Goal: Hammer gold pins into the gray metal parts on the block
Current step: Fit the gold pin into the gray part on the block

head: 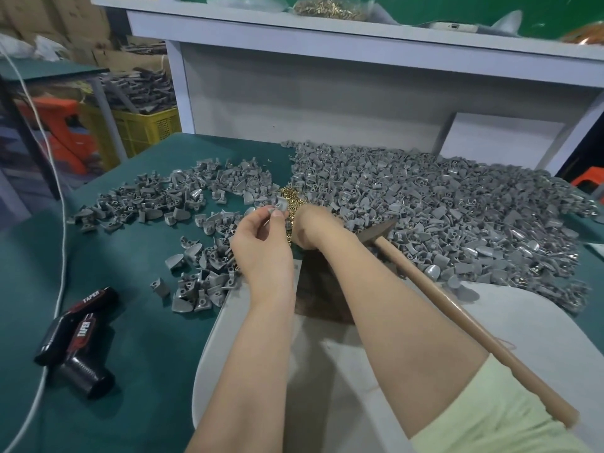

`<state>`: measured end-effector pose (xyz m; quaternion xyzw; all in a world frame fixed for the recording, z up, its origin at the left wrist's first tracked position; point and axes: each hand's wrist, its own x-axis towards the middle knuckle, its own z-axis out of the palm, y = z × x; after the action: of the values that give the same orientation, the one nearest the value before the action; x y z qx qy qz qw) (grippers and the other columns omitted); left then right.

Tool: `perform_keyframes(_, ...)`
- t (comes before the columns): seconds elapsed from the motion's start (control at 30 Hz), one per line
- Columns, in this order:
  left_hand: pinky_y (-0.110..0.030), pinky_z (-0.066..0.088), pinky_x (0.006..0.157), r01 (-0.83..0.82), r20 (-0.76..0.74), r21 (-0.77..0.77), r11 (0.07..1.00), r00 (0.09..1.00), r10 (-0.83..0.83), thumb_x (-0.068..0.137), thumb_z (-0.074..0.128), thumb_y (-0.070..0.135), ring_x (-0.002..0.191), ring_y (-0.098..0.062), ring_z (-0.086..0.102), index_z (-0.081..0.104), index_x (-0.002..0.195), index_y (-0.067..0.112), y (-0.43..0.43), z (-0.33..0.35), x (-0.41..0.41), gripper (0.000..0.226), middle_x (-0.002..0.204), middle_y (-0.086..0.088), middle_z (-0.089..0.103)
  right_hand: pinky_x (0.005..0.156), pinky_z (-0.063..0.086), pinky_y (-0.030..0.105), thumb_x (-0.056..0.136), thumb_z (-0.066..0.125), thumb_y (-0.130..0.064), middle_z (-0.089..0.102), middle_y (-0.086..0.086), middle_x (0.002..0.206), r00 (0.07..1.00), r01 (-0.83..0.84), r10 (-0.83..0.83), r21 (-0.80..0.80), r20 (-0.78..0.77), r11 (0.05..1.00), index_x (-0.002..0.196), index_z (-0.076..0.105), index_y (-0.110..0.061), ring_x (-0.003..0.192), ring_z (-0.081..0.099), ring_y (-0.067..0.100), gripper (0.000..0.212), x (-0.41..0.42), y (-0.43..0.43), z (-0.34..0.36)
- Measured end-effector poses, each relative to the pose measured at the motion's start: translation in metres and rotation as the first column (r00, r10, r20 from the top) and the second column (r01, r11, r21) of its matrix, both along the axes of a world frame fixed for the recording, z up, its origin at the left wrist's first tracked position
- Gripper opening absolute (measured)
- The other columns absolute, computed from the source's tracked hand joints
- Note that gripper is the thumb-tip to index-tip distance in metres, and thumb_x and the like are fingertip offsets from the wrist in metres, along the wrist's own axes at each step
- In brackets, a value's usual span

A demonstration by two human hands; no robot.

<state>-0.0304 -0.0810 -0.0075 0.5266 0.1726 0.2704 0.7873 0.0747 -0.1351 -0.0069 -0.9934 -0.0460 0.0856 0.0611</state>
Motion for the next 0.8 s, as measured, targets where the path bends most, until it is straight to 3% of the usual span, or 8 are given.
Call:
perform_keyframes(0.1, -0.016, 0.047, 0.074, 0.019, 0.010, 0.057, 0.998, 1.000, -0.020, 0.091, 0.058, 0.009, 0.085, -0.007, 0.063, 0.059, 0.081, 0.027, -0.002, 0.003, -0.002, 0.020, 0.089, 0.005, 0.066, 0.059, 0.043, 0.024, 0.085, 0.061, -0.024, 0.060, 0.006, 0.071, 0.983, -0.024, -0.045, 0.372, 0.175, 0.928, 0.073, 0.063, -0.005, 0.064, 0.054, 0.020, 0.022, -0.015, -0.019, 0.009)
perform_keyframes(0.23, -0.005, 0.046, 0.073, 0.156, 0.038, 0.241, 0.958, 0.985, -0.170, 0.091, 0.060, 0.011, 0.076, 0.010, 0.059, 0.061, 0.086, 0.025, -0.007, 0.006, -0.007, 0.015, 0.088, 0.011, 0.065, 0.051, 0.041, 0.018, 0.082, 0.063, -0.018, 0.065, -0.001, 0.075, 0.958, -0.110, -0.127, 0.736, 0.257, 0.668, 0.078, 0.064, -0.015, 0.057, 0.053, 0.002, 0.005, -0.052, -0.051, 0.029)
perform_keyframes(0.3, -0.005, 0.044, 0.074, 0.235, 0.042, 0.329, 0.915, 0.964, -0.263, 0.091, 0.060, 0.011, 0.079, 0.009, 0.060, 0.062, 0.088, 0.023, -0.011, 0.007, -0.008, 0.012, 0.089, 0.010, 0.065, 0.045, 0.039, 0.017, 0.081, 0.063, -0.015, 0.064, 0.001, 0.072, 0.964, -0.096, -0.165, 0.852, 0.208, 0.515, 0.077, 0.062, -0.016, 0.054, 0.053, 0.005, 0.005, -0.072, -0.069, 0.031)
perform_keyframes(0.4, -0.014, 0.048, 0.081, 0.328, 0.022, 0.441, 0.836, 0.927, -0.375, 0.090, 0.061, 0.012, 0.089, -0.006, 0.063, 0.061, 0.086, 0.025, -0.017, 0.008, -0.012, 0.014, 0.090, 0.007, 0.067, 0.062, 0.048, 0.031, 0.081, 0.067, -0.006, 0.063, 0.001, 0.069, 0.968, -0.061, -0.212, 0.947, 0.133, 0.316, 0.076, 0.060, -0.018, 0.066, 0.059, 0.018, 0.014, -0.097, -0.102, 0.022)
perform_keyframes(0.47, -0.020, 0.049, 0.086, 0.373, -0.044, 0.556, 0.743, 0.906, -0.422, 0.089, 0.062, 0.012, 0.090, -0.008, 0.063, 0.061, 0.087, 0.024, -0.020, 0.005, -0.014, 0.013, 0.090, 0.009, 0.067, 0.072, 0.047, 0.033, 0.081, 0.066, 0.001, 0.065, 0.003, 0.075, 0.967, -0.031, -0.238, 0.969, 0.090, 0.243, 0.082, 0.060, -0.017, 0.073, 0.059, 0.018, 0.019, -0.108, -0.120, 0.013)
perform_keyframes(0.63, -0.040, 0.041, 0.097, 0.416, -0.329, 0.847, 0.331, 0.899, -0.289, 0.088, 0.063, 0.023, 0.100, -0.015, 0.059, 0.059, 0.080, 0.033, -0.027, 0.000, -0.018, 0.013, 0.093, 0.013, 0.065, 0.066, 0.048, 0.015, 0.080, 0.069, 0.001, 0.067, -0.003, 0.073, 0.945, -0.079, -0.264, 0.917, 0.194, 0.390, 0.076, 0.064, -0.018, 0.066, 0.060, 0.001, 0.020, -0.120, -0.126, -0.001)
perform_keyframes(0.7, -0.037, 0.034, 0.097, 0.397, -0.350, 0.882, 0.255, 0.913, -0.211, 0.087, 0.063, 0.028, 0.106, -0.017, 0.055, 0.064, 0.084, 0.034, -0.026, -0.001, -0.018, 0.007, 0.094, 0.013, 0.060, 0.068, 0.049, 0.016, 0.080, 0.069, 0.001, 0.065, -0.004, 0.072, 0.928, -0.118, -0.258, 0.867, 0.270, 0.483, 0.075, 0.064, -0.017, 0.068, 0.060, 0.003, 0.019, -0.120, -0.120, -0.003)
perform_keyframes(0.8, -0.037, 0.027, 0.090, 0.396, -0.358, 0.890, 0.224, 0.914, -0.192, 0.088, 0.062, 0.031, 0.107, -0.018, 0.050, 0.064, 0.084, 0.035, -0.025, -0.002, -0.017, 0.006, 0.089, 0.016, 0.049, 0.076, 0.049, 0.022, 0.083, 0.068, -0.006, 0.066, -0.005, 0.078, 0.915, -0.129, -0.224, 0.767, 0.337, 0.629, 0.077, 0.065, -0.022, 0.077, 0.063, 0.013, 0.017, -0.119, -0.113, -0.005)
